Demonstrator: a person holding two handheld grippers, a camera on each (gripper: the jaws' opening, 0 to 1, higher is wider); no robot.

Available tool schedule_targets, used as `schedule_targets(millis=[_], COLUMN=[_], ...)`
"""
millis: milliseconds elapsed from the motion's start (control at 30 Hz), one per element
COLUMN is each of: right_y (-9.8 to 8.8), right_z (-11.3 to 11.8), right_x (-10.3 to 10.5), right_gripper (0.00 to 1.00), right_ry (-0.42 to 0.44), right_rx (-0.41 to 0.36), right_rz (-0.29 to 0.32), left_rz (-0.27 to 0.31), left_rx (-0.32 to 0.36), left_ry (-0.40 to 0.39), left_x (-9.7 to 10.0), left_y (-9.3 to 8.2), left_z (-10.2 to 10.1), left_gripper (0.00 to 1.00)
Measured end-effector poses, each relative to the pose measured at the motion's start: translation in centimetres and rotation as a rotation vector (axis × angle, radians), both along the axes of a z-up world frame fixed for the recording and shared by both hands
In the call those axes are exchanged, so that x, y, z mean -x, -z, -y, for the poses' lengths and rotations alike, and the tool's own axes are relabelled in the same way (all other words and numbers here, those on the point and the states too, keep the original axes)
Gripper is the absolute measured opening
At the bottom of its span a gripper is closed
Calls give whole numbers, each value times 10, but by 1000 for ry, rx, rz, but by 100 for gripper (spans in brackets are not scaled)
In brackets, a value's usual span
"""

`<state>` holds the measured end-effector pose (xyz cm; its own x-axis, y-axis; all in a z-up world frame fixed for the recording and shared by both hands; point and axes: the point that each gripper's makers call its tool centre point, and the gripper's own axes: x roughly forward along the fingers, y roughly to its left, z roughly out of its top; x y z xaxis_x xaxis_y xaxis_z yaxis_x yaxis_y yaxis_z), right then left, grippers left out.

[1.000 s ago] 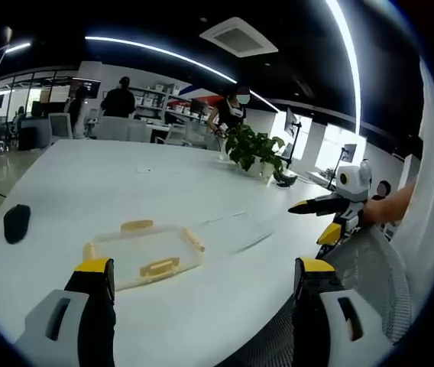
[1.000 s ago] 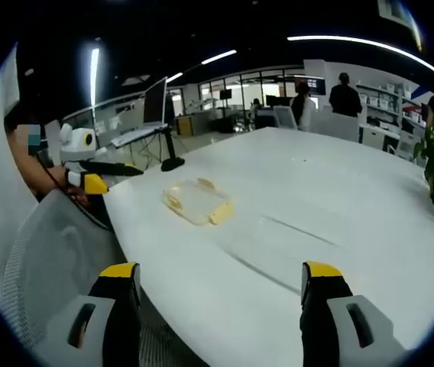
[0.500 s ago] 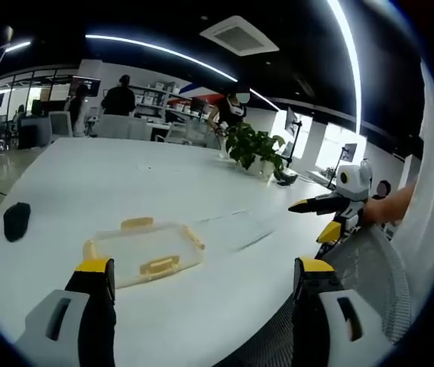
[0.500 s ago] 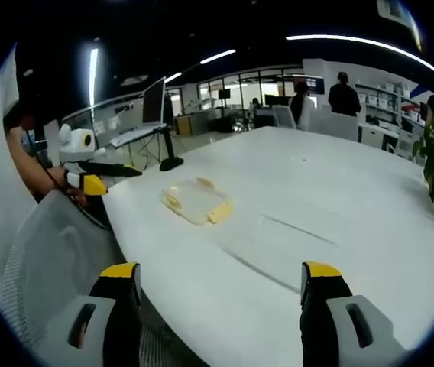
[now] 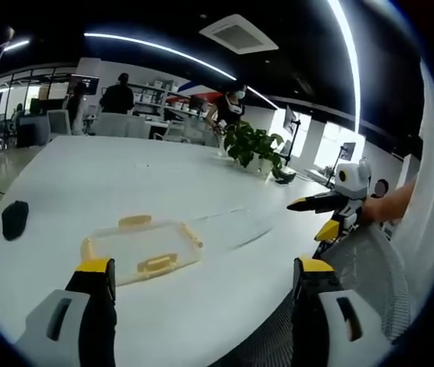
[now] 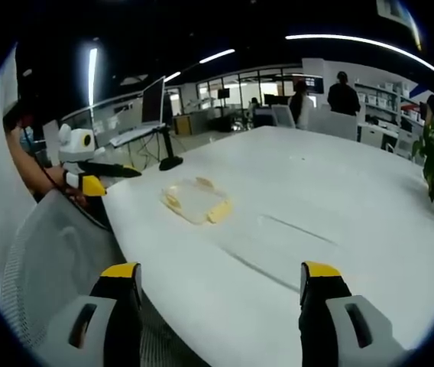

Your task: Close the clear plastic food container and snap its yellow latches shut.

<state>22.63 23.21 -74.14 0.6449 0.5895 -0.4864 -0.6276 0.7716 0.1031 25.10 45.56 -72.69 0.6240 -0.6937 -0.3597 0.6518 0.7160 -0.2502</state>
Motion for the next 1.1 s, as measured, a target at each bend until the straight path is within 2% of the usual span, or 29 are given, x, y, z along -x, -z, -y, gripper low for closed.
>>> schedule_targets(millis=[500,867,1100], right_y=[0,-3,-2], right_z=[-2,-4,-8], right_x=[1,2,4], right_gripper=[86,85,85], right_ry=[-15,-30,-55], right_rx=[1,3,25], right_rz=[0,8,11], left_rz=[-5,11,30], left_rx=[3,-12,-68], left_ry=[6,45,85], left_x=[1,2,5], left_y=[-1,-4,-1], left_z=[0,3,4], left_gripper=[97,97,96])
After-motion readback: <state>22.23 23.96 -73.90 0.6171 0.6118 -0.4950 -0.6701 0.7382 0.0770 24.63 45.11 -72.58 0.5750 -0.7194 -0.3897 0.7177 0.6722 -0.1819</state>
